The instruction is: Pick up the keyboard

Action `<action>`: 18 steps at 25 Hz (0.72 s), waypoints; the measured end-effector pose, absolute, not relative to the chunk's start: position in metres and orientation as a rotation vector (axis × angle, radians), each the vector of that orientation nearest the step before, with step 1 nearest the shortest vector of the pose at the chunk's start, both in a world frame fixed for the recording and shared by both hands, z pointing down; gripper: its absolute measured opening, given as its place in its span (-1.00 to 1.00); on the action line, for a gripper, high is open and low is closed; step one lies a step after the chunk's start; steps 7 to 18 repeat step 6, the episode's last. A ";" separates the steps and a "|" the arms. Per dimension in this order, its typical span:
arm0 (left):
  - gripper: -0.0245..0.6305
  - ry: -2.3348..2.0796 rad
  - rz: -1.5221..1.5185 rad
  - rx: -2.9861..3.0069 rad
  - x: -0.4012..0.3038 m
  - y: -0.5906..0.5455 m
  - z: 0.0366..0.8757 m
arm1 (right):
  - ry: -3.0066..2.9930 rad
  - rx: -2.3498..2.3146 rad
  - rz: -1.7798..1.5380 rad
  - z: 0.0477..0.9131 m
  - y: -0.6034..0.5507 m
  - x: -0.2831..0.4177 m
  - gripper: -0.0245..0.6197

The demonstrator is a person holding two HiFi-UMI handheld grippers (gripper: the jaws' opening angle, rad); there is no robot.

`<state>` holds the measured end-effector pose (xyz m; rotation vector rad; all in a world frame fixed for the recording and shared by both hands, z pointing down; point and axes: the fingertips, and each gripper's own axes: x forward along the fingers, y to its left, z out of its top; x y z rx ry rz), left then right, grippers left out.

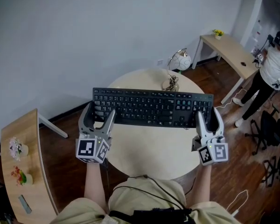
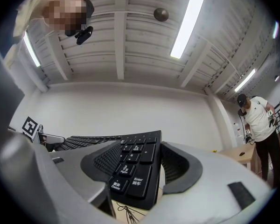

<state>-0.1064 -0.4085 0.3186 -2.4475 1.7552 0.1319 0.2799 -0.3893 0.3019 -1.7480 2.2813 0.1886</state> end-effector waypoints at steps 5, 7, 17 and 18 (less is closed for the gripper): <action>0.19 1.752 0.138 -2.451 -0.107 -0.411 0.325 | 2.289 -1.752 0.170 0.306 -0.390 0.280 -0.03; 0.20 1.753 0.139 -2.452 -0.107 -0.410 0.326 | 2.290 -1.751 0.169 0.306 -0.389 0.280 -0.03; 0.20 1.753 0.139 -2.452 -0.107 -0.410 0.326 | 2.290 -1.751 0.169 0.306 -0.389 0.280 -0.03; 0.20 1.753 0.139 -2.452 -0.107 -0.410 0.326 | 2.290 -1.751 0.169 0.306 -0.389 0.280 -0.03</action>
